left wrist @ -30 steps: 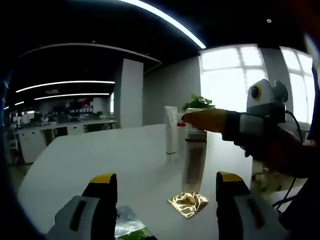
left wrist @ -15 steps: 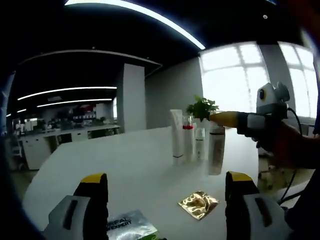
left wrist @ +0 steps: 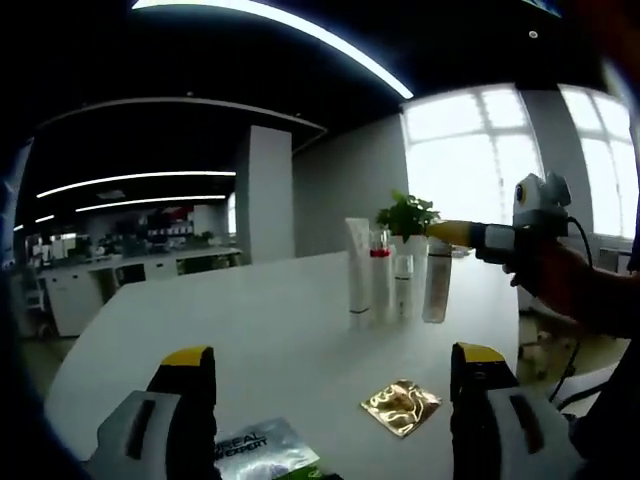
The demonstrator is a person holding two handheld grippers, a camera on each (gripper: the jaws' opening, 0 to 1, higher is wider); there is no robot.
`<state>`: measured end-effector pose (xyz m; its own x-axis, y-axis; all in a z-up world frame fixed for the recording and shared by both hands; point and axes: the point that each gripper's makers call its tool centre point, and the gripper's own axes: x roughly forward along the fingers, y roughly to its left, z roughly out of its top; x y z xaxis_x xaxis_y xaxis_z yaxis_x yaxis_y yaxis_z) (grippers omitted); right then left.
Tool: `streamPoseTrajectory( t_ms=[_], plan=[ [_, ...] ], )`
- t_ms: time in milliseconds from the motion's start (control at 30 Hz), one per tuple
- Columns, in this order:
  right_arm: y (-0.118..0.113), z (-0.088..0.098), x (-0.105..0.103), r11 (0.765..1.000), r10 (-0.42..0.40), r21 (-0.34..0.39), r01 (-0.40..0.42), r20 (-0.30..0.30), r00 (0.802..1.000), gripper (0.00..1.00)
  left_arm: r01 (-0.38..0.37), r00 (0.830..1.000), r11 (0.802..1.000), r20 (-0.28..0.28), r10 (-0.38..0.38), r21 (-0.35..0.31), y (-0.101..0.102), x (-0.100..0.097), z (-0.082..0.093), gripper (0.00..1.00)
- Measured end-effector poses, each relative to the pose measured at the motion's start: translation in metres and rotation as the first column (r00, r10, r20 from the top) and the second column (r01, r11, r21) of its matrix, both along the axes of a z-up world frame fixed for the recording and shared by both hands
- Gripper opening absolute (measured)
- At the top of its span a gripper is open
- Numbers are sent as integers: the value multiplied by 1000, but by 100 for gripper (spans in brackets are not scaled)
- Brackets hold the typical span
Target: Arrange the skincare products in the storage area until every visible bottle or jar stands upright without overlapping.
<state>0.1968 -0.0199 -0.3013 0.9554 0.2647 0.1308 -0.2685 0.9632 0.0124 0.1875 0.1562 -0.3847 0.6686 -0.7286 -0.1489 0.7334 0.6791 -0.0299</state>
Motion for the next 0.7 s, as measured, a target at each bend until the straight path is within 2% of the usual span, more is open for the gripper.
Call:
streamPoseTrajectory(
  t_ms=[67, 333, 700],
  plan=[
    [-3, 1, 5, 1000, -11, 5, 11, 2, 1000, 17, 0, 1000, 1000, -10, 0, -1, 1, 0, -2, 99],
    [-5, 2, 18, 999, -42, 2, 42, 8, 999, 17, -1, 1000, 1000, 12, 1, 5, 3, -1, -1, 99],
    [-3, -3, 30, 997, -71, -19, 71, 5, 997, 17, -12, 1000, 999, 27, 11, 30, 18, 2, -6, 99]
  ],
)
